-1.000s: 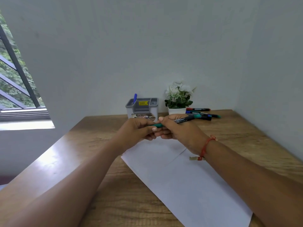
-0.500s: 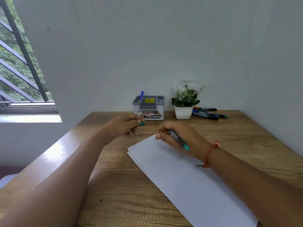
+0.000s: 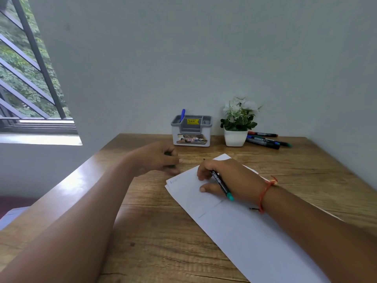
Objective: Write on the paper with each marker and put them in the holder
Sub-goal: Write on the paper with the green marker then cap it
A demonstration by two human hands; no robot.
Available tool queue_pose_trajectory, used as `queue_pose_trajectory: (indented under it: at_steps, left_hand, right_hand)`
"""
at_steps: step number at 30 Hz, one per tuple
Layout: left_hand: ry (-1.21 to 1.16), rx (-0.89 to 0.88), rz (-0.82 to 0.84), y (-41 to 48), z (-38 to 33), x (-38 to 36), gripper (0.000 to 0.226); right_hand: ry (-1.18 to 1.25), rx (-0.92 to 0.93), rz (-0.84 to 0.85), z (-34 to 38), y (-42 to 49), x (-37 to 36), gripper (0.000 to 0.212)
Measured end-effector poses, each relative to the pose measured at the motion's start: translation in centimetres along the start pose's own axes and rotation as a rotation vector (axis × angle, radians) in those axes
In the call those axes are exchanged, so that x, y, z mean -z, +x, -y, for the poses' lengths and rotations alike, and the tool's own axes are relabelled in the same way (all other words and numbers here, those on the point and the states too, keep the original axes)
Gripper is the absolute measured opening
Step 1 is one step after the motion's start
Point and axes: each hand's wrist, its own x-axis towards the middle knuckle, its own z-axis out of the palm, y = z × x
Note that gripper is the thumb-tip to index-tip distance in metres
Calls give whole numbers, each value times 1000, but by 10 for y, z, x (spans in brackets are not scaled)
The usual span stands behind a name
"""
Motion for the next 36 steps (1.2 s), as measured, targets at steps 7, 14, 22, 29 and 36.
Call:
queue_pose_trajectory:
  at_steps: [7,14,22,29,36]
  left_hand:
    - [254,12,78,-6,-5,-1,16]
    - [288,24,125,-1,-5,-2,16]
    - [255,23,189,2,1,2,22]
    - [235,27,202,3,2,3,22]
    - [240,24,200,3,2,3,26]
  right_hand:
    - [-17,-162,-2,0,7,-4,35]
    - [605,-344,-273,26,34,-3,30]
    - [670,-443,-225,17,39,-25,12]
    - [534,-383,-163,19,39,-27,11]
    - [434,-367,-154,22,39,-25,15]
